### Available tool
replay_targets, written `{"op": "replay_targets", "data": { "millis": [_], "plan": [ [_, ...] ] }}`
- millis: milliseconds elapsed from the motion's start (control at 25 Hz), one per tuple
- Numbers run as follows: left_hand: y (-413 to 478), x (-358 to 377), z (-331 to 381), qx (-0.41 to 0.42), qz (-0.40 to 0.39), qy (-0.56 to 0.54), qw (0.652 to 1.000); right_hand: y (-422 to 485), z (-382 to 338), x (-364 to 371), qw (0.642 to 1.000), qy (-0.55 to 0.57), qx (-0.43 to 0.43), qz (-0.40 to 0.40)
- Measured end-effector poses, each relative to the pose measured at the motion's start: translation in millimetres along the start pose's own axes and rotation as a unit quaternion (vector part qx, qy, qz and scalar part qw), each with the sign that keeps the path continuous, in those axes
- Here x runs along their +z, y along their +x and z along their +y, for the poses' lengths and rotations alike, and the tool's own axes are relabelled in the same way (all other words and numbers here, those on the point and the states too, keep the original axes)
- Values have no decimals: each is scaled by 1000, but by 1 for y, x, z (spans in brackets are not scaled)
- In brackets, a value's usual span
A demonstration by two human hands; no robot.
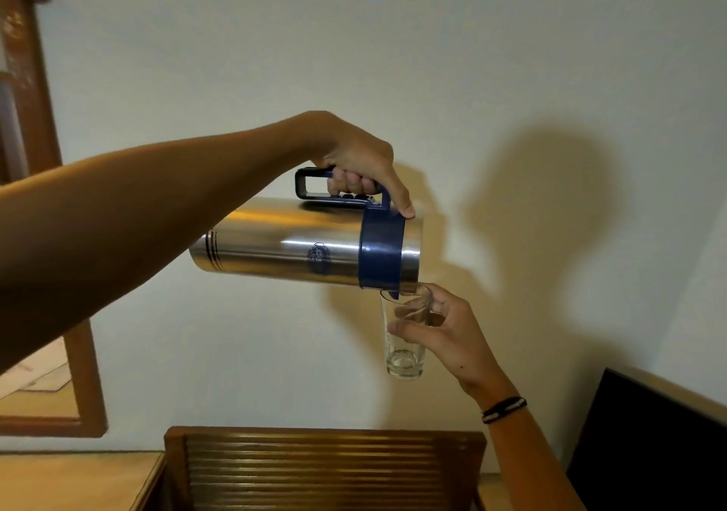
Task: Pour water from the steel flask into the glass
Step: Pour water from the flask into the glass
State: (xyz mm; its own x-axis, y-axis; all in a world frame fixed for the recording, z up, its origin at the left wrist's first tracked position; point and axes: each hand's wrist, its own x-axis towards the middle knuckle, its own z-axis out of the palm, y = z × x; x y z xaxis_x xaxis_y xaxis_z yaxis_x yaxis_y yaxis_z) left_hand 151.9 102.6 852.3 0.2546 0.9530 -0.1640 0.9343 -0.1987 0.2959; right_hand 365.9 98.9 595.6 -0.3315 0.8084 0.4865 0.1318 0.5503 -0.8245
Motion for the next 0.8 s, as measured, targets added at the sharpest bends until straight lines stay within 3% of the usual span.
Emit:
{"op": "replay_targets", "data": {
  "millis": [480,800],
  "plan": [
    [20,-9,29,-13,-24,92,995,7,7,-11,1000,28,1,9],
    [22,-18,38,-8,-22,97,995,15,5,-18,999,47,-17,17]
  ]
}}
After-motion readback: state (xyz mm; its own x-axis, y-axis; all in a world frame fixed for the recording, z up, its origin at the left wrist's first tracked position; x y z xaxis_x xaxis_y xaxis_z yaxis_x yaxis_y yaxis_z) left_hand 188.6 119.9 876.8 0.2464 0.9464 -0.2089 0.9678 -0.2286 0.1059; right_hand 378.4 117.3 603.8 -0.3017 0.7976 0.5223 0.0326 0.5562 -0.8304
